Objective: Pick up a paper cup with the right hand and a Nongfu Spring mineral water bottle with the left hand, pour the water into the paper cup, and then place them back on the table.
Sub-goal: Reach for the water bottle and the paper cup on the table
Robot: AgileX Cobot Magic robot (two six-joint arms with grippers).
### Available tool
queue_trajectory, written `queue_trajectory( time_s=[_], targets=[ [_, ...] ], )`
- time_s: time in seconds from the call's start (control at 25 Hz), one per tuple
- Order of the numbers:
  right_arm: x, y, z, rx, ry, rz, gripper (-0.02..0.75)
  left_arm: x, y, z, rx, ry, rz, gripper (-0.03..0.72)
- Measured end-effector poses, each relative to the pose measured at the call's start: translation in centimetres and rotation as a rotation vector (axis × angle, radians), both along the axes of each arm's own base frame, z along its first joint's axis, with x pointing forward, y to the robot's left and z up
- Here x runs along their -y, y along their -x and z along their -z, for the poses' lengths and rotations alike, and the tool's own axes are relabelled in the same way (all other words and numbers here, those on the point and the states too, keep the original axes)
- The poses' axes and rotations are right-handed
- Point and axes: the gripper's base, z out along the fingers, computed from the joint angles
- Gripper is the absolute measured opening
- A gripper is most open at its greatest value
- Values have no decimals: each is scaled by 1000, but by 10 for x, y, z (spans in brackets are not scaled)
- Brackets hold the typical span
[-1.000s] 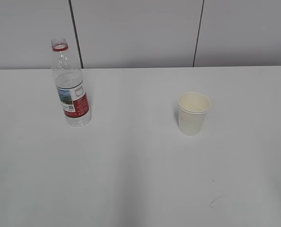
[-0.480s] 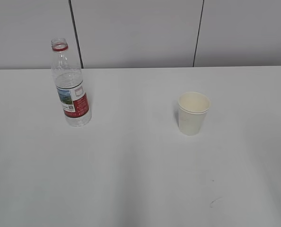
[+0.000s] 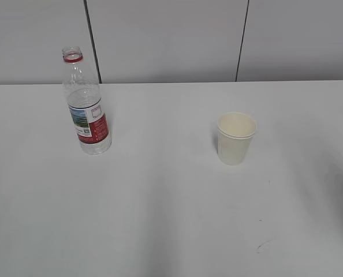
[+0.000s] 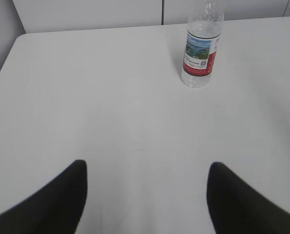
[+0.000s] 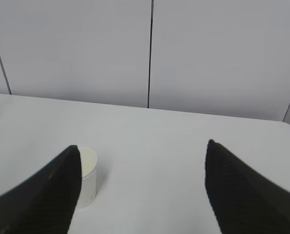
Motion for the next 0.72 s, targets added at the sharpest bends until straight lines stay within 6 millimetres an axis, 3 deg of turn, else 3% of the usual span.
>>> queue_trajectory(
  time_s=[0.24,0.48,0.72],
  targets=[
    [-2,-27,9,3,-9,-3,581,0,0,-6,45,-1,-2,464],
    [-4,-46,13,53,-24,-5,581,1,-6,-36,355,31,0,464],
    [-5,-57,15,93,-76,-1,581,-2,-43,-58,446,-32,0,464]
  ],
)
